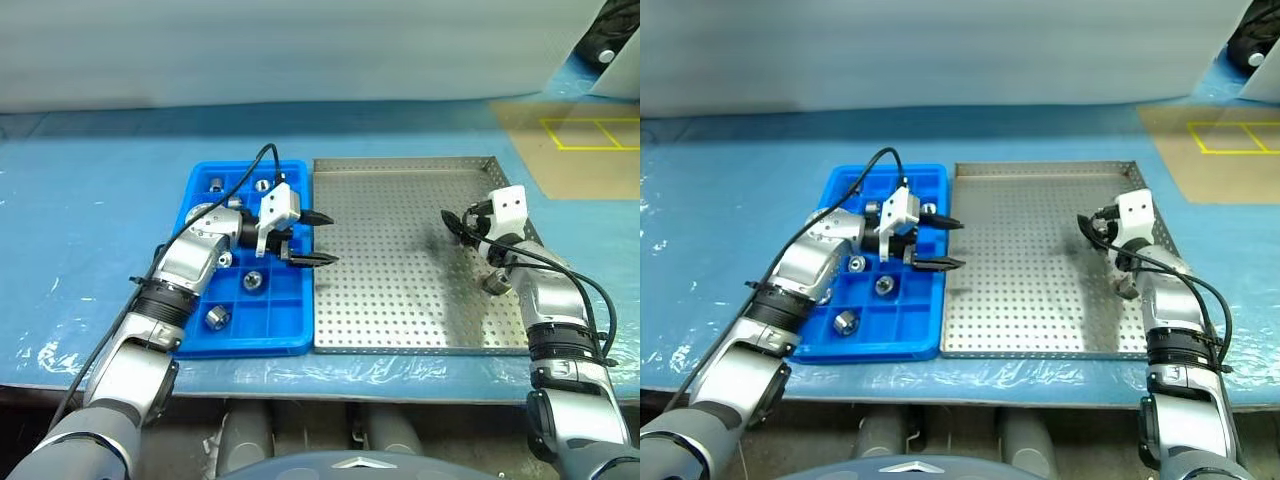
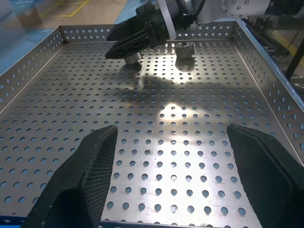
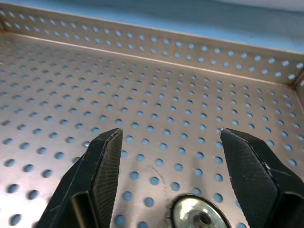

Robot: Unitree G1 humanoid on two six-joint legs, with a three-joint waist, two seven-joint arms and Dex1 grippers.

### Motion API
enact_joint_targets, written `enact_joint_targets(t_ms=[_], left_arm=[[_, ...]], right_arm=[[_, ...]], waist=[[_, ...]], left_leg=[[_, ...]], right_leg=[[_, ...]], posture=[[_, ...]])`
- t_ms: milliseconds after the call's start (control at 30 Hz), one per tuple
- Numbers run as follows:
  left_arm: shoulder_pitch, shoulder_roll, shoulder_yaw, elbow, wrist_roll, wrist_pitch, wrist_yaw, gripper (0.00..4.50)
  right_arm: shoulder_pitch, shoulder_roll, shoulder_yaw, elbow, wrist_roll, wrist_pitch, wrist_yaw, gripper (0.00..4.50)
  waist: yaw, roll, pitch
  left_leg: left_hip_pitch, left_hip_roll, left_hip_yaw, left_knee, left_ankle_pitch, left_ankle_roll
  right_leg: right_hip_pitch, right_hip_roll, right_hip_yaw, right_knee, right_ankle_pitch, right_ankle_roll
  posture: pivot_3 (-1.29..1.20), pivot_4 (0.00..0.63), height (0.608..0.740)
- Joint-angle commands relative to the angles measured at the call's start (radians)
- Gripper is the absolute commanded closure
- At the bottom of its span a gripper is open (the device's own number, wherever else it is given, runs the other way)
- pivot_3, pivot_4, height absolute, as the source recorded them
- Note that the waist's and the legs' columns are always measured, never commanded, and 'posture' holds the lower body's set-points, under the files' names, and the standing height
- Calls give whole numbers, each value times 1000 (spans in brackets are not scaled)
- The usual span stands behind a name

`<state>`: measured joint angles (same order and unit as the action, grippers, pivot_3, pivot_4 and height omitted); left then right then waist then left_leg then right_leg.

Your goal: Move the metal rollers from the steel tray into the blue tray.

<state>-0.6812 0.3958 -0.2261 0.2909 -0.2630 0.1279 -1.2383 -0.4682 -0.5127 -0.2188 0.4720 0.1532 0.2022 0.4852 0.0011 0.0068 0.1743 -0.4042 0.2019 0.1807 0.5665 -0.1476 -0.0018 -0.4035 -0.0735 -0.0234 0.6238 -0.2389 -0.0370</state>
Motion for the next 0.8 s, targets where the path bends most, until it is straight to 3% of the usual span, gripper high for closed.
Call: enact_joint_targets(t_ms=[33, 367, 467, 533, 600, 700, 800], left_arm=[[17, 14, 20, -61, -9, 10, 9, 626], [45, 31, 15, -112, -11, 36, 3, 626], [44, 35, 15, -113, -7, 37, 3, 626], [43, 36, 13, -118, -9, 42, 3, 626], [43, 36, 12, -122, -11, 46, 4, 626], [43, 41, 14, -124, -10, 49, 2, 626], [40, 52, 20, -128, -16, 59, -7, 626]], right_arm=[[-16, -27, 3, 28, -18, -49, 2, 1153], [6, -13, 44, 33, -21, -74, 48, 1153], [10, -8, 47, 24, -24, -99, 50, 1667], [5, -4, 44, 29, -27, -96, 34, 2285], [5, 1, 36, 30, -12, -95, 44, 2285], [25, 3, 47, -2, -20, -86, 46, 2778], [25, 5, 59, -21, -29, -85, 45, 2794]], waist=[[5, 0, 0], [15, 0, 0], [15, 0, 0], [13, 0, 0], [14, 0, 0], [14, 0, 0], [14, 0, 0]], left_leg=[[0, 0, 0, 0, 0, 0], [0, 0, 2, 0, 0, 0], [0, 0, 3, -1, 0, 0], [0, 0, 3, -1, 0, -1], [0, 1, 3, -1, 0, -1], [0, 1, 6, -1, 0, -1], [0, 1, 8, -1, 0, -1]], right_leg=[[0, 0, 0, 0, 0, 0], [0, 0, 0, 0, 0, 0], [0, 0, 0, 0, 0, 0], [0, 0, 0, -1, 0, 0], [0, 0, 0, -1, 0, 0], [0, 0, 0, -1, 0, 0], [-1, 0, 0, -1, 0, 0]], posture=[[-198, 150, 740], [-194, 150, 740], [-198, 150, 740], [-199, 150, 740], [-200, 150, 740], [-202, 150, 740], [-200, 150, 740]])
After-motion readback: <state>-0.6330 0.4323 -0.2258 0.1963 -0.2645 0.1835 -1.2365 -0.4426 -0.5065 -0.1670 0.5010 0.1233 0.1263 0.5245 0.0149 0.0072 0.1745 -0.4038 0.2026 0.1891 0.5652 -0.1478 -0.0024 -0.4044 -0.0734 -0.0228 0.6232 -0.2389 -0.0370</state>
